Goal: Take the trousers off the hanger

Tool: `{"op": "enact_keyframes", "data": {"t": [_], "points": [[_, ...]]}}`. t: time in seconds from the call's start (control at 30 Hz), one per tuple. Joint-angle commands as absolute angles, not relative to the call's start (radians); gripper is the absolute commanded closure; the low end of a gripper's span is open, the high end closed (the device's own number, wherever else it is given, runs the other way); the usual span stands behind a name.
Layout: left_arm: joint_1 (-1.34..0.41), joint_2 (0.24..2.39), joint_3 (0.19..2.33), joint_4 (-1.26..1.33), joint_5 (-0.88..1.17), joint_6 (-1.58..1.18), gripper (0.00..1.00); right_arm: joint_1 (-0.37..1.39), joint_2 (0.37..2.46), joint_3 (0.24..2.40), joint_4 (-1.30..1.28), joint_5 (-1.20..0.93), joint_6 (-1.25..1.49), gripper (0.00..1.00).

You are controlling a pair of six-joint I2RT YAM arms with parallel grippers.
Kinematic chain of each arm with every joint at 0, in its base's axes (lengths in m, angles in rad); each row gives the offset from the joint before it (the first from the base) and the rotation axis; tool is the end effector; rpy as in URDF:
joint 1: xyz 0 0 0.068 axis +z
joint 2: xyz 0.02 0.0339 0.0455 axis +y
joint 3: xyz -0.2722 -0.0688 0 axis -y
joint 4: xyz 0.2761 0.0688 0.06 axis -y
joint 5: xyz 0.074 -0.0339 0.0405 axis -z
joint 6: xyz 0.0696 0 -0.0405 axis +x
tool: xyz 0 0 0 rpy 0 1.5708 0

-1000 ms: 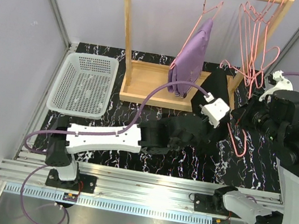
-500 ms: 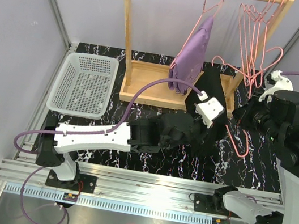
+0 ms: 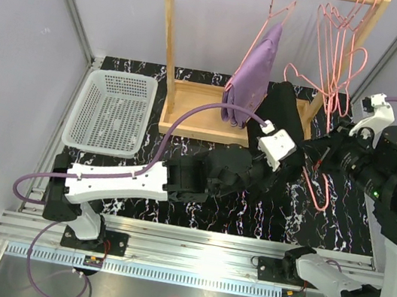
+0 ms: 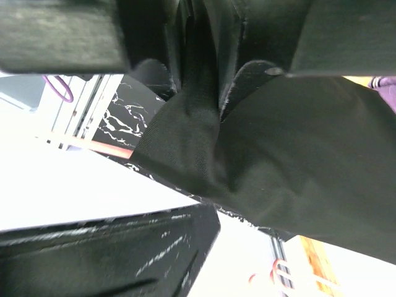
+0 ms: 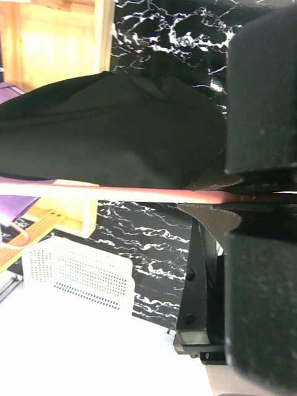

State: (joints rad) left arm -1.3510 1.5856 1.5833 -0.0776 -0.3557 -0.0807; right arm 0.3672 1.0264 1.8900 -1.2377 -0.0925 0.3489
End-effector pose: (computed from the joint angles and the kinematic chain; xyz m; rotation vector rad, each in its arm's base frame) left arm 0.1194 -0.4232 0.4339 0.7742 1.5215 -0.7918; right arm 0.1341 0.0585 0.5429 -0.0808 1.9837 0.5601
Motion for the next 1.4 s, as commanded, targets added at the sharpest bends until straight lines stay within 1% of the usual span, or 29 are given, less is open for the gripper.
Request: {"op": "enact_keyframes", "data": {"t": [0.0, 0.07, 0.23, 0.3, 0.33, 0.47, 0.53, 0.57, 0.6, 0.8, 0.93, 1.03, 1.07, 1.13, 1.2, 1.23, 1.27, 1.3, 1.37], "points": [[-1.354, 1.568, 1.640, -0.029, -0.331, -0.072, 0.71, 0.367, 1.046, 1.991, -1.138, -0.064, 0.328, 1.00], [-1.353, 1.566, 1.634, -0.025, -0.319, -0.069, 0.71, 0.365, 1.060, 2.011, -1.175, -0.005, 0.293, 1.00], [-1.353, 1.583, 1.650, -0.032, -0.316, -0.052, 0.80, 0.365, 1.060, 1.999, -1.190, 0.034, 0.275, 1.00], [-1.353, 1.597, 1.664, -0.057, -0.308, -0.046, 0.91, 0.365, 1.071, 2.005, -1.207, 0.069, 0.264, 1.00], [-1.354, 1.601, 1.670, -0.061, -0.299, -0.041, 0.94, 0.365, 1.072, 2.008, -1.210, 0.087, 0.252, 1.00], [-1.353, 1.608, 1.672, -0.064, -0.291, -0.037, 1.00, 0.365, 1.072, 2.000, -1.215, 0.152, 0.232, 1.00], [-1.354, 1.611, 1.675, -0.072, -0.279, -0.032, 0.99, 0.367, 1.075, 1.993, -1.215, 0.167, 0.222, 1.00], [-1.353, 1.614, 1.683, -0.078, -0.269, -0.031, 0.95, 0.367, 1.077, 1.987, -1.212, 0.176, 0.219, 1.00], [-1.353, 1.615, 1.687, -0.093, -0.255, -0.026, 0.83, 0.370, 1.078, 1.982, -1.210, 0.172, 0.219, 1.00], [-1.353, 1.640, 1.698, -0.109, -0.232, -0.014, 0.80, 0.370, 1.109, 2.034, -1.213, 0.058, 0.245, 1.00], [-1.353, 1.655, 1.706, -0.109, -0.224, -0.011, 0.73, 0.370, 1.123, 2.074, -1.219, 0.020, 0.255, 1.00], [-1.353, 1.669, 1.715, -0.115, -0.229, -0.008, 0.73, 0.370, 1.121, 2.066, -1.218, 0.012, 0.253, 1.00], [-1.353, 1.672, 1.717, -0.120, -0.230, -0.006, 0.77, 0.370, 1.120, 2.065, -1.215, 0.012, 0.253, 1.00], [-1.353, 1.678, 1.718, -0.126, -0.236, -0.006, 0.80, 0.370, 1.117, 2.057, -1.215, 0.021, 0.250, 1.00], [-1.353, 1.684, 1.718, -0.126, -0.250, -0.008, 0.92, 0.371, 1.115, 2.054, -1.216, 0.029, 0.248, 1.00], [-1.353, 1.686, 1.718, -0.124, -0.259, -0.006, 0.95, 0.370, 1.114, 2.051, -1.213, 0.028, 0.250, 1.00], [-1.354, 1.687, 1.720, -0.123, -0.276, -0.006, 0.96, 0.370, 1.112, 2.048, -1.215, 0.022, 0.250, 1.00], [-1.353, 1.689, 1.720, -0.117, -0.291, -0.006, 1.00, 0.370, 1.111, 2.048, -1.213, 0.021, 0.253, 1.00], [-1.353, 1.689, 1.718, -0.103, -0.350, -0.020, 1.00, 0.368, 1.103, 2.033, -1.207, 0.020, 0.253, 1.00]]}}
